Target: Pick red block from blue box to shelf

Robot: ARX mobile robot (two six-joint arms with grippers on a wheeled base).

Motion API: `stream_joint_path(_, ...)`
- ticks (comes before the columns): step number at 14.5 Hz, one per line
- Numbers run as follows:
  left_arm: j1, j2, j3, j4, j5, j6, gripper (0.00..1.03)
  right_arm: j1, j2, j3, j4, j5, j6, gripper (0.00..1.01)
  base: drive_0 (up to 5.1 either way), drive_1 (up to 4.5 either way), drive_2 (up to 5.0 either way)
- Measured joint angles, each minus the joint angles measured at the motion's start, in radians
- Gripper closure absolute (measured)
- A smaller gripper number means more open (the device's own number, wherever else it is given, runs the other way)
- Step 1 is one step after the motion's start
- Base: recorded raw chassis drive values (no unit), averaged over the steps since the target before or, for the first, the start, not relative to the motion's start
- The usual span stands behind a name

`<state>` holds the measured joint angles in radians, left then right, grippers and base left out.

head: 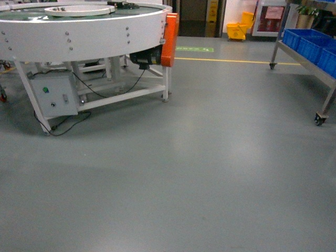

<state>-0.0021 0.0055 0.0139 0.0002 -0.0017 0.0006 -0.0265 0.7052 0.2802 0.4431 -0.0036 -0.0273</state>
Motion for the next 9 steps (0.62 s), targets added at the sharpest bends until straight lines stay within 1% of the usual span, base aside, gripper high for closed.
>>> stream_joint_path(4, 0.0, 0.0, 0.0, -0.003, 0.001, 0.0, 0.05, 0.0, 0.0, 0.0, 0.0, 0.0, 0.0, 0.73, 0.0, 1.46, -1.5)
stream_joint_path(9, 0.0, 0.0, 0.0, -0.004, 0.001, 0.0, 0.05, 0.0, 0.0, 0.0, -0.002, 0.0, 0.0, 0.73, 0.0, 0.0, 0.0)
